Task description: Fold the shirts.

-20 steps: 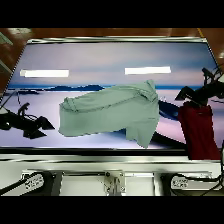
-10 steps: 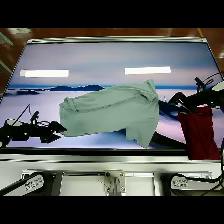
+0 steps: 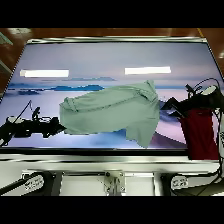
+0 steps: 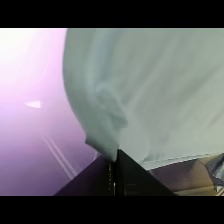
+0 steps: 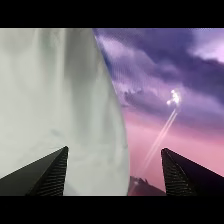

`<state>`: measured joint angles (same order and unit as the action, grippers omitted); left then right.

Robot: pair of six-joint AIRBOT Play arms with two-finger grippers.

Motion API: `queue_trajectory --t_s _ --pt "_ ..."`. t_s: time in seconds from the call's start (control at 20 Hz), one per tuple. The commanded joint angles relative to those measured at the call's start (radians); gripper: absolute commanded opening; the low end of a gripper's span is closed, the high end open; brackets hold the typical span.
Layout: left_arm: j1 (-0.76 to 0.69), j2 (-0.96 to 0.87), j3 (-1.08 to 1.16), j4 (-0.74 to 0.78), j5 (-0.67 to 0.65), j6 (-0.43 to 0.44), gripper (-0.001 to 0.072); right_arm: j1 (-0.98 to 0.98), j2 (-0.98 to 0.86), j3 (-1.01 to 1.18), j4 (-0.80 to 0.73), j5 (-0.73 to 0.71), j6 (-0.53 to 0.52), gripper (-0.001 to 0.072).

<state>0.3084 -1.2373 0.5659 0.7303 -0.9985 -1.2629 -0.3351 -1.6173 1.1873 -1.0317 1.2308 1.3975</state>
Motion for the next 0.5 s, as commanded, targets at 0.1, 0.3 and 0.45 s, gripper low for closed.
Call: queue_trajectory --t_s 0.1,0.3,0.45 --pt "-0.001 0.029 0.058 -0.005 -0.038 0.022 0.0036 0.036 -0.095 -0.011 0.061 0.009 -0.019 0.0691" --pt "-0.001 0.03 0.106 -0.005 -0.039 0.031 0.0036 0.15 -0.128 -0.01 0.053 -0.011 -0.017 0.0546" --pt "-0.002 0.032 0.194 0.026 -0.082 0.032 0.0034 0.189 -0.1 -0.009 0.057 -0.008 -0.016 0.0116"
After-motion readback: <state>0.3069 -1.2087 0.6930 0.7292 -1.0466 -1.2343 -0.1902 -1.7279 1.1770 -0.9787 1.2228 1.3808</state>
